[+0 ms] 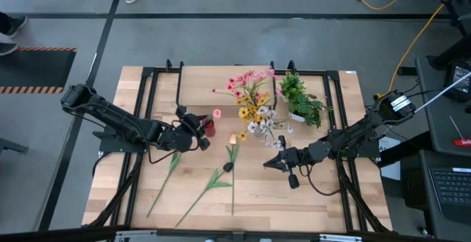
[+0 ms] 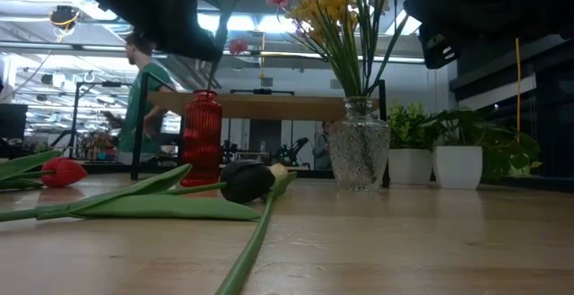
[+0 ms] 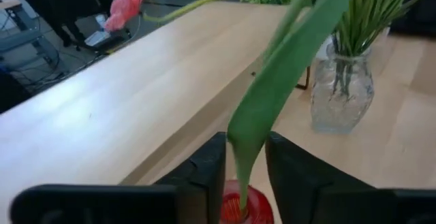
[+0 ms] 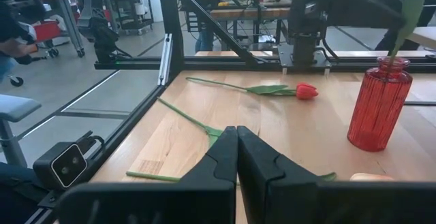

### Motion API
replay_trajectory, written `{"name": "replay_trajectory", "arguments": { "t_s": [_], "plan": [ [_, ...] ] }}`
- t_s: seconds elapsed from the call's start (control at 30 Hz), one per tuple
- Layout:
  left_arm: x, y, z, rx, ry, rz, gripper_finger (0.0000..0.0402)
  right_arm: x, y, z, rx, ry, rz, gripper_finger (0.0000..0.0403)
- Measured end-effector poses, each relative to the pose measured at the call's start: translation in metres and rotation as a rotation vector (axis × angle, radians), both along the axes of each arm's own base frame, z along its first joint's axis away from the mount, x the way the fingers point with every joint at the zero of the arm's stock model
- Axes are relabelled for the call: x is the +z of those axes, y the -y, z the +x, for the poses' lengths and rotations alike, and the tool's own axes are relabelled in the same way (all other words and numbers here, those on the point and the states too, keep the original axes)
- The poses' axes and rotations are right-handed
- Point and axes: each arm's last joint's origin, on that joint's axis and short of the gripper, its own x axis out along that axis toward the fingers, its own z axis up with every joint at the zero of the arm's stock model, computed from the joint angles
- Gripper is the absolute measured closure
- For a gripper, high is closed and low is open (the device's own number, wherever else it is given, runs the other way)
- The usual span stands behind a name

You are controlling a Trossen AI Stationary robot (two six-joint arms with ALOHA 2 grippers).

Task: Pick and place flowers into a vace then onto a shelf
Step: Put the pink flower into the red flower vase, then put the red flower into the red flower vase

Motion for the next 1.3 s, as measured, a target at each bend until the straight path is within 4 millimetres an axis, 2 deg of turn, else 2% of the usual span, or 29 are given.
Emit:
{"name": "replay_trajectory", "arguments": {
  "t_s": [0.27, 0.47, 0.63, 0.9, 1.1, 1.3],
  "plan": [
    [-0.001, 0.000, -0.002, -0.013, -0.027, -0.005, 0.0246, 0.000, 0.000, 0.000, 0.000, 0.000, 0.000, 0.0395],
    [0.015, 0.002, -0.006, -0.139, -0.030, -0.098, 0.0223, 0.000, 0.000, 0.000, 0.000, 0.000, -0.002, 0.0395],
    [0.031, 0.005, -0.011, -0.195, -0.107, -0.134, 0.0221, -0.001, 0.000, 0.000, 0.001, -0.005, -0.007, 0.0395],
    [0.052, 0.014, -0.033, -0.120, -0.266, -0.305, 0.0242, -0.002, 0.000, 0.000, 0.001, -0.022, -0.016, 0.0395],
    [0.048, 0.026, -0.038, -0.070, -0.416, -0.494, 0.0253, -0.003, 0.000, 0.000, 0.001, -0.027, -0.018, 0.0395],
    [0.026, 0.039, -0.039, 0.107, -0.677, -0.686, 0.0254, -0.003, 0.000, 0.000, 0.001, -0.027, -0.018, 0.0395]
  ]
}}
